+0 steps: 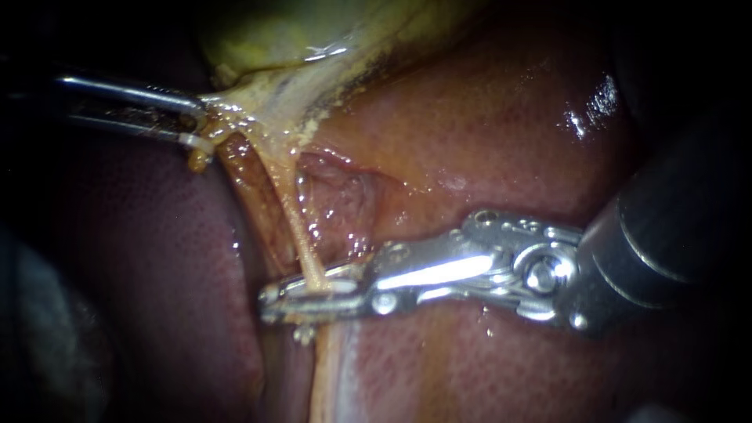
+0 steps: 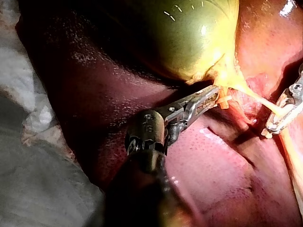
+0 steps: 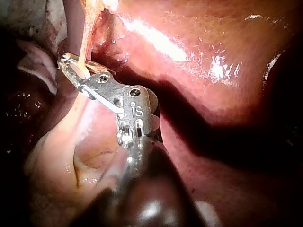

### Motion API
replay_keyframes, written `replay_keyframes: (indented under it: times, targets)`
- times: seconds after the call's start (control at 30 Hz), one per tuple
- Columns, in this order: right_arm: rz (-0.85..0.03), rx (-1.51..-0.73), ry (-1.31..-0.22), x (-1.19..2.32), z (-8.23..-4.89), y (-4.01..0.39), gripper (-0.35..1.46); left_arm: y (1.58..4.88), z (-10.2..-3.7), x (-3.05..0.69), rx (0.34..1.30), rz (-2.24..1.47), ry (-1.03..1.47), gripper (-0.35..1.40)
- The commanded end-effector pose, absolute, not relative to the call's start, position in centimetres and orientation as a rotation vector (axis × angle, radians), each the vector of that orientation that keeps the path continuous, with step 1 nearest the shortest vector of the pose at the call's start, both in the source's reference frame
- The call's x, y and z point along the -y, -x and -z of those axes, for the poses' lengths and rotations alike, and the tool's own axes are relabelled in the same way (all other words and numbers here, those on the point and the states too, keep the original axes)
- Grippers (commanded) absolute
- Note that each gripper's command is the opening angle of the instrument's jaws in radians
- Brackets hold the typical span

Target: Going back first clip right tube

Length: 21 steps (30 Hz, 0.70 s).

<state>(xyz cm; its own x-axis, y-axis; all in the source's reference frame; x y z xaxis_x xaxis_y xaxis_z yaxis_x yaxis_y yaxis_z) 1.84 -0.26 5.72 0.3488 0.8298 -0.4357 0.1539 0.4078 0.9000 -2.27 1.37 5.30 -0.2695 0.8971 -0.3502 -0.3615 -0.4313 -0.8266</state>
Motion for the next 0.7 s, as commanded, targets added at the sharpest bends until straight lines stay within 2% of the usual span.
replay_keyframes:
  times: [0.03,0.1,0.17,0.23,0.33,0.43,0.53,0.63,0.7]
  targets:
    - [-0.574,-1.154,-1.086,0.25,-5.72,-1.84,-0.35,2.26,-5.3,-1.37,0.786,-1.825,1.059,-0.35]
    - [-0.578,-1.151,-1.09,0.25,-5.72,-1.84,-0.35,2.26,-5.3,-1.37,0.786,-1.826,1.059,-0.35]
    - [-0.58,-1.151,-1.089,0.25,-5.73,-1.85,-0.04,2.26,-5.3,-1.37,0.786,-1.826,1.059,-0.35]
    - [-0.582,-1.152,-1.087,0.24,-5.74,-1.9,0.2,2.27,-5.3,-1.37,0.786,-1.826,1.059,-0.35]
    - [-0.586,-1.152,-1.085,0.22,-5.75,-1.96,0.38,2.27,-5.3,-1.37,0.786,-1.826,1.059,-0.35]
    - [-0.554,-1.176,-1.051,0.21,-5.76,-2.01,0.43,2.27,-5.3,-1.37,0.789,-1.821,1.056,-0.35]
    - [-0.545,-1.222,-0.96,0.18,-5.8,-2.08,0.49,2.27,-5.3,-1.37,0.788,-1.821,1.056,-0.35]
    - [-0.566,-1.225,-0.87,0.1,-5.92,-2.14,0.5,2.27,-5.3,-1.37,0.788,-1.82,1.056,-0.35]
    - [-0.545,-1.212,-0.815,0.04,-6.0,-2.13,0.5,2.27,-5.3,-1.37,0.788,-1.82,1.056,-0.35]
